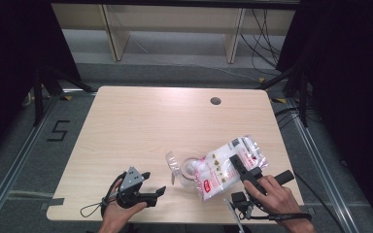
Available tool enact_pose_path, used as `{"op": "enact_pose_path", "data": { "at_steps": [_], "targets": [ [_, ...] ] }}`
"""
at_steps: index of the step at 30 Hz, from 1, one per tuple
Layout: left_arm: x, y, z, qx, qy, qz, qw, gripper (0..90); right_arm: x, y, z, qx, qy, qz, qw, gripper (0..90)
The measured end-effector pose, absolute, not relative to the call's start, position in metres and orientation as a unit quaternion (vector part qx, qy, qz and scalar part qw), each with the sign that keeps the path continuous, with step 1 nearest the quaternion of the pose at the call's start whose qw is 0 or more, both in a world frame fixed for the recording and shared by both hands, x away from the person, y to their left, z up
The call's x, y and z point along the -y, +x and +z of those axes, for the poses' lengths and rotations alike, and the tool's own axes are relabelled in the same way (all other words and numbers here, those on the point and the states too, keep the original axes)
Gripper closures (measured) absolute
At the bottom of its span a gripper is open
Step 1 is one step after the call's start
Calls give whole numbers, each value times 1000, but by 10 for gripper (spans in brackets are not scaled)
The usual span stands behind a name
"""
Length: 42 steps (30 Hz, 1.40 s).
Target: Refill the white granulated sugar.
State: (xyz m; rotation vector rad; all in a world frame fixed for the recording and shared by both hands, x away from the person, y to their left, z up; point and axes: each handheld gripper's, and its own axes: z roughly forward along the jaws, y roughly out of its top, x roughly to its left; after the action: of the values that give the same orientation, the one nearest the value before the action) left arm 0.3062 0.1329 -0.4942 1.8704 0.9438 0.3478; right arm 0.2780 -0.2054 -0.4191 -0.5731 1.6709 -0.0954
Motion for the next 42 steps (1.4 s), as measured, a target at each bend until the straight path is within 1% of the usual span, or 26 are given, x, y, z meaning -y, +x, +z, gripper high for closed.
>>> {"op": "enact_pose_path", "data": {
  "at_steps": [42],
  "targets": [
    [-133, 306, -494, -388, 769, 143, 487, 227, 208, 278, -418, -730, -252, -38, 634, 717]
  ]
}}
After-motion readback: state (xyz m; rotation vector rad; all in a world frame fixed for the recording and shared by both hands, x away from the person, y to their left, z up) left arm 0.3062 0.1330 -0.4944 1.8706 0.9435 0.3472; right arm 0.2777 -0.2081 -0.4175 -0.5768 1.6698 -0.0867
